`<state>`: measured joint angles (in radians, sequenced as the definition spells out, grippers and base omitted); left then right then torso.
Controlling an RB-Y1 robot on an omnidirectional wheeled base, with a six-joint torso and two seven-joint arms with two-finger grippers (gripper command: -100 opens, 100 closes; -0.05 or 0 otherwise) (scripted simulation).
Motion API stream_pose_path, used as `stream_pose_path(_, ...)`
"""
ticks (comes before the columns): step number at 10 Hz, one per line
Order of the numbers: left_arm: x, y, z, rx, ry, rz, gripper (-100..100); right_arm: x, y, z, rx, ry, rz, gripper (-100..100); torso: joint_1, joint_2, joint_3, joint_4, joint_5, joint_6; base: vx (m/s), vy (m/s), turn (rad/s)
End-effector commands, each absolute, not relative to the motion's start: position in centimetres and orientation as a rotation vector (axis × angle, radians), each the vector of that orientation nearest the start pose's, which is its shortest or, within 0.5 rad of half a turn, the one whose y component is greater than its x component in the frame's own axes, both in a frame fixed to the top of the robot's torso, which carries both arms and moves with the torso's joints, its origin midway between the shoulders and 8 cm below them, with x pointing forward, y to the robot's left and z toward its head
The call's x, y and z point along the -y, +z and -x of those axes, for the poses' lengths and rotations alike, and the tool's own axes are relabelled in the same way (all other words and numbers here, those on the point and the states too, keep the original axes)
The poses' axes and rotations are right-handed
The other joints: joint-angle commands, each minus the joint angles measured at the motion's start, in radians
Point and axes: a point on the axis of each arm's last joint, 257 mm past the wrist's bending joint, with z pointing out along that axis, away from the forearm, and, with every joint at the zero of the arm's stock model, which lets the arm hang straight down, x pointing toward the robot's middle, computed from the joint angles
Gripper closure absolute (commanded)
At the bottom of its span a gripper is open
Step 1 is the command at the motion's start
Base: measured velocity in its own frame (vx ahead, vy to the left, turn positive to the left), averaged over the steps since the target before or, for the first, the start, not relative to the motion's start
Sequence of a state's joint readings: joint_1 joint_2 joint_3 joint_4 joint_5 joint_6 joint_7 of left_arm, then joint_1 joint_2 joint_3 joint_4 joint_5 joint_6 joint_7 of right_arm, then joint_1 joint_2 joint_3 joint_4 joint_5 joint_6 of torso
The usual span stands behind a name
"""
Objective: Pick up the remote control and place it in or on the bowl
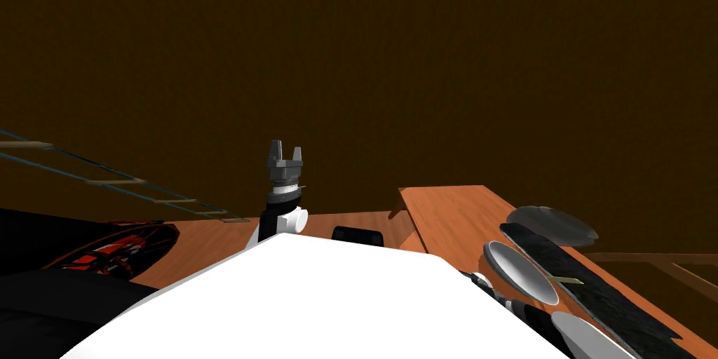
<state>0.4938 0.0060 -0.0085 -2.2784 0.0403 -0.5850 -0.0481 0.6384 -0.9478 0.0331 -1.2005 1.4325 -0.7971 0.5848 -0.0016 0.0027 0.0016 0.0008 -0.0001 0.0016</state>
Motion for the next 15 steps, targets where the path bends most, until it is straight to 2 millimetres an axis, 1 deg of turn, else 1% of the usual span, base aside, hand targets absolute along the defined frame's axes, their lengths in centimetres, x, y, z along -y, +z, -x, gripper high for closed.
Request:
stream_pose_path(1,-27.8,4.1,-32.9,-0.539,-1.312,0.592,0,52.8,-49.1,-5.8,-2.364,0.051,1.659,-100,0.0,0.0,0.0,0.0,0.0,0.0,-0.03,-0.011,0.146)
stream_pose_path(2,-27.8,4.1,-32.9,-0.539,-1.311,0.592,0,54.3,-49.3,-4.8,-2.375,0.031,1.71,-100,0.0,0.0,0.0,0.0,0.0,0.001,-0.042,-0.005,0.267)
stream_pose_path(3,-27.8,4.1,-32.9,-0.539,-1.312,0.592,0,54.4,-49.3,-4.6,-2.375,0.03,1.728,-100,0.0,0.0,0.0,0.0,0.0,0.0,-0.036,-0.009,0.15)
stream_pose_path(4,-27.8,4.1,-32.9,-0.539,-1.311,0.592,0,55.7,-49.5,-3.7,-2.384,0.015,1.776,-100,0.0,0.0,0.0,0.0,0.0,0.001,-0.038,-0.003,0.221)
stream_pose_path(5,-27.8,4.1,-32.9,-0.539,-1.312,0.592,0,55.8,-49.6,-3.6,-2.384,0.014,1.789,-100,0.0,0.0,0.0,0.0,0.0,0.0,-0.029,-0.007,0.151)
stream_pose_path(6,-27.8,4.1,-32.9,-0.539,-1.311,0.592,0,56.9,-49.8,-2.6,-2.391,0.004,1.842,-100,0.0,0.0,0.0,0.0,0.0,0.001,-0.033,-0.003,0.229)
stream_pose_path(7,-27.8,4.1,-32.9,-0.539,-1.311,0.592,0,57.6,-49.9,-2.1,-2.387,-0.002,1.886,-100,0.0,0.0,0.0,0.0,0.0,0.001,-0.055,-0.006,0.306)
stream_pose_path(8,-27.8,4.1,-32.9,-0.539,-1.312,0.592,0,58.3,-50.2,-1.1,-2.398,-0.003,1.92,-100,0.0,0.001,0.0,0.0,0.0,0.001,-0.063,-0.002,0.36)
stream_pose_path(9,-27.8,4.1,-32.9,-0.539,-1.312,0.592,0,58.5,-50.2,-0.8,-2.402,-0.002,1.929,-100,0.0,0.001,0.001,0.0,0.0,0.0,-0.048,-0.008,0.123)
stream_pose_path(11,-27.8,4.1,-32.9,-0.539,-1.311,0.592,0,59.2,-50.8,0.6,-2.407,0.006,1.986,-100,0.0,0.001,0.0,0.0,0.0,0.001,-0.044,0.0,0.179)
stream_pose_path(13,-27.8,4.1,-32.9,-0.539,-1.311,0.592,0,59.2,-51.3,1.5,-2.409,0.021,2.017,-100,0.0,0.001,0.0,0.0,0.0,0.001,-0.044,-0.001,0.186)
stream_pose_path(14,-27.8,4.1,-32.9,-0.54,-1.311,0.592,0,59.2,-51.2,1.2,-2.409,0.015,2.007,-100,0.0,0.0,0.0,0.0,0.0,0.002,-0.017,-0.004,0.014)
stream_pose_path(15,-27.8,4.1,-32.9,-0.54,-1.311,0.592,0,59.2,-51.2,1.3,-2.408,0.016,2.009,0,0.0,-0.001,0.0,0.0,0.0,0.002,0.0,0.0,0.0)
